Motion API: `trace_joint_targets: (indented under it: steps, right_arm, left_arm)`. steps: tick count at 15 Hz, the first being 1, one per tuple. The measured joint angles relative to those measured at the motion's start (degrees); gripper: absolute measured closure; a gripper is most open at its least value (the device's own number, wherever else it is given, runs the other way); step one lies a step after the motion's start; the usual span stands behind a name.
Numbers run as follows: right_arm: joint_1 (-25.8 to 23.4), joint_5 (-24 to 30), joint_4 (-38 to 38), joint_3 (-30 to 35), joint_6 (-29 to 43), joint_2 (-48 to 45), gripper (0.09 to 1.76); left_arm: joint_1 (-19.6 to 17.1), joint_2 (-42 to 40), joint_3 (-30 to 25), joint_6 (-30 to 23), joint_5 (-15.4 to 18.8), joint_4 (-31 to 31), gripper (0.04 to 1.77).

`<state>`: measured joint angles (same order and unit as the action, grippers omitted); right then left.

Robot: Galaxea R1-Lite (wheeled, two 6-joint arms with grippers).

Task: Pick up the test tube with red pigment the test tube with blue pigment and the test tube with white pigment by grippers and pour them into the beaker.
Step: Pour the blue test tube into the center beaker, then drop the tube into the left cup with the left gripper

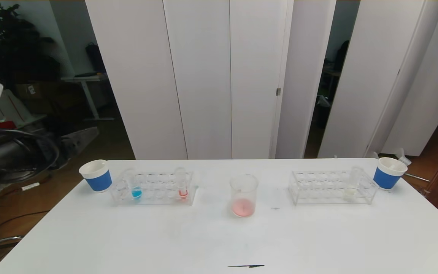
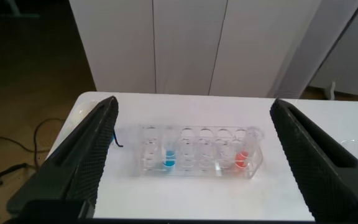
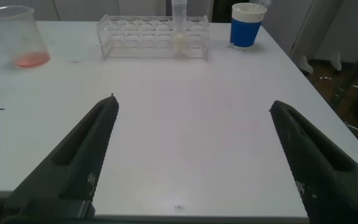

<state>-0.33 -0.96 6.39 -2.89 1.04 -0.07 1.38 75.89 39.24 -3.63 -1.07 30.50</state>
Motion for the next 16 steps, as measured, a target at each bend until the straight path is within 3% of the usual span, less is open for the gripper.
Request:
trace_joint_targets:
  steps: [2,6,11,16]
  right_arm:
    - [0.0,0.0,0.0,0.0,0.0,0.0,0.1]
    - [0.0,0.0,0.0,0.0,0.0,0.0,0.1]
    - [0.0,0.0,0.0,0.0,0.0,0.0,0.1]
    - [0.0,0.0,0.0,0.0,0.0,0.0,0.1]
  left_arm:
    - [-0.1,6.6,-2.1,-1.2,0.2,4.9,0.06]
    - [-0.1,17.8,-11.1,-1.4,0.0,24.0,0.06]
    - [0.0,22.5,-17.1,-1.7,0.0,27.7,0.06]
    - [0.5,28.2,-17.6,-3.8,-1.9,35.2,0.06]
